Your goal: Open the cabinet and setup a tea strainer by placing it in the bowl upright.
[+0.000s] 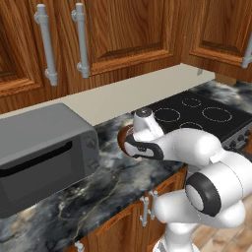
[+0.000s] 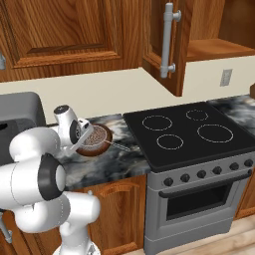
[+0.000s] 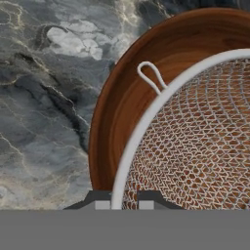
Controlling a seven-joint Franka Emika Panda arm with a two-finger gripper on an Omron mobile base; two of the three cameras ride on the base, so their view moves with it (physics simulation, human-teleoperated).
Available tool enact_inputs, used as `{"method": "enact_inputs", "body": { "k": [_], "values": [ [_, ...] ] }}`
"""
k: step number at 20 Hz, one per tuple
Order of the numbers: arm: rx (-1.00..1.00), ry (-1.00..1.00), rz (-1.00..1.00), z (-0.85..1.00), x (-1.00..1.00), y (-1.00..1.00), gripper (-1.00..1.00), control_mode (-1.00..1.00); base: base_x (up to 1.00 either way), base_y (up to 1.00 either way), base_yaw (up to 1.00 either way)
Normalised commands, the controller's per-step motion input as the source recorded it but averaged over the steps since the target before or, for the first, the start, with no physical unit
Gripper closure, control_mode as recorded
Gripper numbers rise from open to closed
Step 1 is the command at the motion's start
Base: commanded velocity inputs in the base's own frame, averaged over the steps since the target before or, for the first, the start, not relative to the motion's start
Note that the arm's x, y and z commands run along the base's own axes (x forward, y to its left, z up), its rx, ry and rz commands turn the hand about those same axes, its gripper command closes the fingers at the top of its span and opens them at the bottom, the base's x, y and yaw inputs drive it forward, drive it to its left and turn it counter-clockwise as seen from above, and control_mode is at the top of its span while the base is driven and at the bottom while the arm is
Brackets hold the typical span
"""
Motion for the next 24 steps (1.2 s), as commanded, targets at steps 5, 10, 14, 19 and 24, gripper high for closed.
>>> {"method": "enact_inputs", "body": {
  "k": [5, 10, 14, 19, 24],
  "values": [
    [0.0, 0.0, 0.0, 0.0, 0.0, 0.02, -1.0, -1.0, 0.0, 0.0, 0.0],
    [0.0, 0.0, 0.0, 0.0, 0.0, 0.0, -1.0, -1.0, 0.0, 0.0, 0.0],
    [0.0, 0.0, 0.0, 0.0, 0.0, 0.0, -1.0, -1.0, 0.0, 0.0, 0.0],
    [0.0, -0.03, 0.0, 0.06, 0.0, 0.0, -1.0, -1.0, 0.0, 0.0, 0.0],
    [0.0, -0.06, 0.0, 0.54, -0.09, 0.0, -1.0, -1.0, 0.0, 0.0, 0.0]
  ]
}}
